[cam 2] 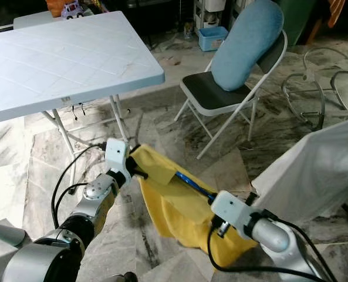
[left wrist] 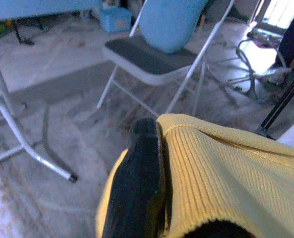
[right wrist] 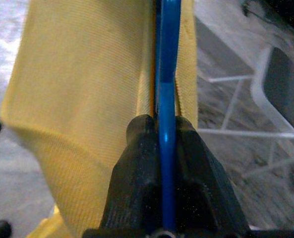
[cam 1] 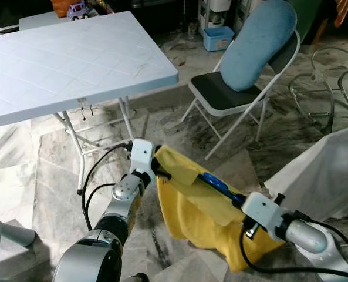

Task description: Hang hanger

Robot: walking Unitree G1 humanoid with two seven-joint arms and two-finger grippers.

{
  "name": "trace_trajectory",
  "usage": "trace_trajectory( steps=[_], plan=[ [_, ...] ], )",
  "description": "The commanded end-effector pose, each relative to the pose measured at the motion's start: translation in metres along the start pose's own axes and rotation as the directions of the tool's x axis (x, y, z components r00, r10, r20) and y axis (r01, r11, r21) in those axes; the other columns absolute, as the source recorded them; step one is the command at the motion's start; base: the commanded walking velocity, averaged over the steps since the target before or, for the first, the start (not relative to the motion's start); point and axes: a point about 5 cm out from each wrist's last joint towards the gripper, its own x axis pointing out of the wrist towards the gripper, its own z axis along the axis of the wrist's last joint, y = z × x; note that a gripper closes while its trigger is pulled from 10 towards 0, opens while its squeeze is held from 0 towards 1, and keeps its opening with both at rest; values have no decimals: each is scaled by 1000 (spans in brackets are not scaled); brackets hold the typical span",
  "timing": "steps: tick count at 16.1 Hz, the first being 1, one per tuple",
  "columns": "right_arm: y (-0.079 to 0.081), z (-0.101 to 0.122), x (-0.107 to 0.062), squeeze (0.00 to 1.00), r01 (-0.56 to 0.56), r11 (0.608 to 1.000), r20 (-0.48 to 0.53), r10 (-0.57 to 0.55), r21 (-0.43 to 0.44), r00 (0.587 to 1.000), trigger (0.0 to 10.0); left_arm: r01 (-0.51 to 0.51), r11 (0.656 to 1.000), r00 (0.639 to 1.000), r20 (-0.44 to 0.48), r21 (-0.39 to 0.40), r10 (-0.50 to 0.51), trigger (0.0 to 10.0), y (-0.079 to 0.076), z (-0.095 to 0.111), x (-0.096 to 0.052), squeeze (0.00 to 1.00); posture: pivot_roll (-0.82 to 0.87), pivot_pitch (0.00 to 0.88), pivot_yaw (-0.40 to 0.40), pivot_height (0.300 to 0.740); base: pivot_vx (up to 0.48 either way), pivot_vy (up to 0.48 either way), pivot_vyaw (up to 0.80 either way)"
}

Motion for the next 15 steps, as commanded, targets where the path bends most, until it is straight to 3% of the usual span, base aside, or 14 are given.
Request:
trace_trajectory(
  steps=[1,3,5,9,15],
  plan=[
    [-2,-32,-26,0,-25,999,-132,28,21,991,10000,-225,974,972,65,-37,227,0,49,25,-4,0,-198,102,52,740,0,0,0],
    [-5,-29,-36,0,-37,998,-94,41,47,995,10000,-240,970,970,24,-34,241,0,53,20,-6,0,-204,104,57,740,0,0,0],
    [-14,-8,-51,0,-77,992,28,75,104,997,10000,-243,970,969,-59,-32,241,0,54,6,-11,0,-213,111,62,740,0,0,0],
    [-26,30,-69,0,-172,980,185,151,104,971,10000,-223,973,958,-195,-55,209,0,50,-18,-18,0,-218,115,68,740,0,0,0],
    [-52,62,-90,0,-196,975,301,156,107,941,10000,-168,977,935,-337,-132,115,0,40,-45,-29,0,-216,113,71,740,0,0,0]
  ],
)
